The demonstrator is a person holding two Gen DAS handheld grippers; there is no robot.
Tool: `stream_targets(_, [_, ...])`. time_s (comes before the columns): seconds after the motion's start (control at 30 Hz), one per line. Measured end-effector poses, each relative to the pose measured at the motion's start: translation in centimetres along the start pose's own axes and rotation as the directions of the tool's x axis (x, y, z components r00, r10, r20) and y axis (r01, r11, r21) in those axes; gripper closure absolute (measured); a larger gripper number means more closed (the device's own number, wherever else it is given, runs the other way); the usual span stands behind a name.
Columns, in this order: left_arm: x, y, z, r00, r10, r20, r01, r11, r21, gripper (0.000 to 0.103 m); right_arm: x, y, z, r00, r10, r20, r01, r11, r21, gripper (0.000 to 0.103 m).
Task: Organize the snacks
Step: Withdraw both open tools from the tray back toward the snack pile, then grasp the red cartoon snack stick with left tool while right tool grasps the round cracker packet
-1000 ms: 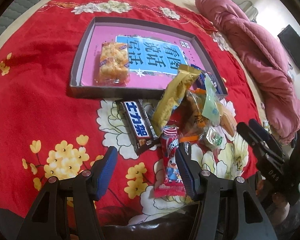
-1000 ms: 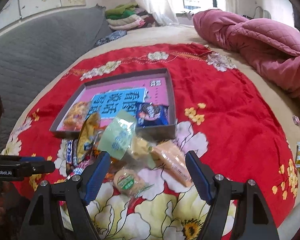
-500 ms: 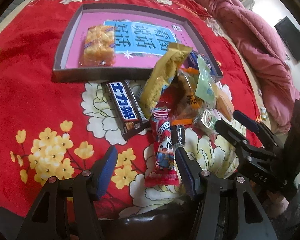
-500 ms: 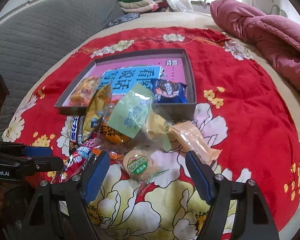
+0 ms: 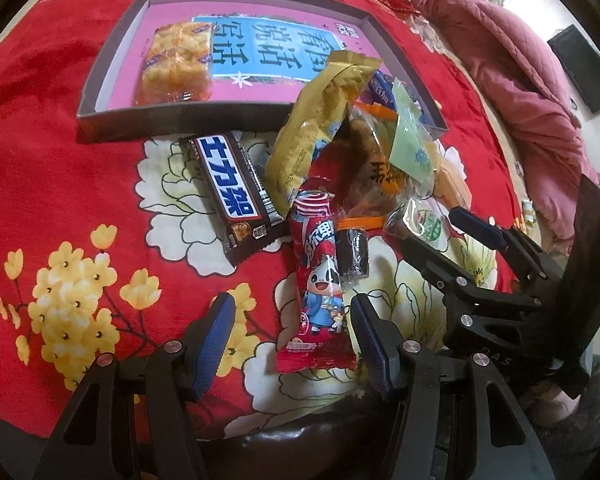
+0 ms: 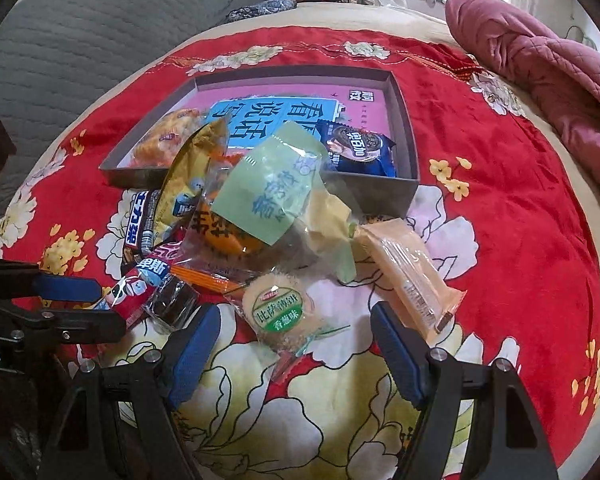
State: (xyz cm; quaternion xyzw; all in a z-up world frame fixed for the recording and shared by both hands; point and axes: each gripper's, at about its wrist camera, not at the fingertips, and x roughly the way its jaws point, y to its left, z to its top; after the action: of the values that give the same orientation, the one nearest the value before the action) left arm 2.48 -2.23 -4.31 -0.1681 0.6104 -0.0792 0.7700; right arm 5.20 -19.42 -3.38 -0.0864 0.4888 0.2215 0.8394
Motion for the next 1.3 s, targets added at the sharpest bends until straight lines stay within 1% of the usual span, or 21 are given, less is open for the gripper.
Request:
stream_targets(0.07, [0.1, 0.1, 0.1, 1.000, -0.002, 0.006, 0.002, 1.000, -0.006, 0.041, 0.1, 0.0, 0.0, 1.000, -0.006, -0.002, 0.006, 1.000, -0.005, 0.027])
stream_targets(0.23, [0.3, 0.9, 0.2, 1.000, -0.008, 0.020, 0.009, 1.000, -0.021, 0.041, 0.6, 0.2, 0.0, 1.000, -0.008, -0.010, 0.008, 1.000, -0.024, 0.033])
stream_targets(0.27, [0.4, 0.8, 0.2, 1.000, -0.007, 0.023, 0.008, 1.000, -0.014, 0.043, 0.8, 0.3, 0.0, 1.000, -0.006, -0.010, 0.005, 1.000, -0.030, 0.035])
stream_targets(0.3, [0.4, 0.7, 0.2, 1.000, -0.008, 0.024, 0.008, 1.000, -0.010, 0.047, 0.9, 0.3, 0.0, 1.000, 0.000, -0.012, -0.001, 0.999, -0.037, 0.039])
stream_targets(0.4, [0.8, 0.5, 0.3, 1.000, -0.015, 0.019, 0.015, 1.000, -0.002, 0.052, 1.2, 0.7, 0.0, 1.000, 0.000, -0.013, -0.001, 0.998, -0.064, 0.043])
stream_targets(0.57, [1.2, 0.2, 0.4, 1.000, -0.018, 0.019, 0.018, 1.000, 0.012, 0.059, 1.6, 1.2, 0.1, 1.000, 0.000, 0.001, 0.000, 0.994, -0.112, 0.044])
stream_targets(0.7, [1.4, 0.0, 0.5, 1.000, -0.011, 0.018, 0.011, 1.000, 0.020, 0.067, 2.3, 1.6, 0.2, 1.000, 0.002, -0.004, -0.002, 0.990, -0.144, 0.045])
stream_targets(0.77, [1.6, 0.0, 0.5, 1.000, -0.011, 0.017, 0.011, 1.000, 0.022, 0.069, 2.7, 1.7, 0.2, 1.000, -0.004, -0.007, 0.003, 0.986, -0.164, 0.046])
stream_targets(0.83, [1.7, -0.1, 0.6, 1.000, -0.008, 0.016, 0.008, 1.000, 0.025, 0.071, 2.8, 1.9, 0.3, 1.000, 0.000, -0.003, -0.001, 0.984, -0.177, 0.053])
stream_targets(0.9, [1.9, -0.3, 0.7, 1.000, -0.006, 0.012, 0.005, 1.000, 0.026, 0.073, 2.7, 1.9, 0.3, 1.000, 0.014, 0.000, -0.014, 0.984, -0.178, 0.056])
stream_targets(0.93, [2.0, -0.4, 0.8, 1.000, -0.003, 0.013, 0.003, 1.000, 0.031, 0.073, 2.7, 1.9, 0.3, 1.000, 0.015, 0.001, -0.014, 0.984, -0.177, 0.059])
stream_targets(1.0, [2.2, -0.8, 0.9, 1.000, 0.002, 0.010, -0.002, 0.999, 0.045, 0.079, 2.5, 1.8, 0.3, 1.000, 0.019, 0.003, -0.019, 0.985, -0.172, 0.062])
stream_targets(1.07, [2.5, -1.0, 1.0, 1.000, -0.001, 0.007, 0.001, 0.998, 0.055, 0.083, 2.1, 1.8, 0.3, 0.999, 0.033, 0.007, -0.031, 0.986, -0.162, 0.063])
stream_targets(1.3, [2.5, -0.8, 1.0, 0.999, -0.031, 0.010, 0.030, 0.998, 0.060, 0.085, 0.5, 1.4, 0.2, 0.996, 0.083, 0.019, -0.080, 0.989, -0.129, 0.063])
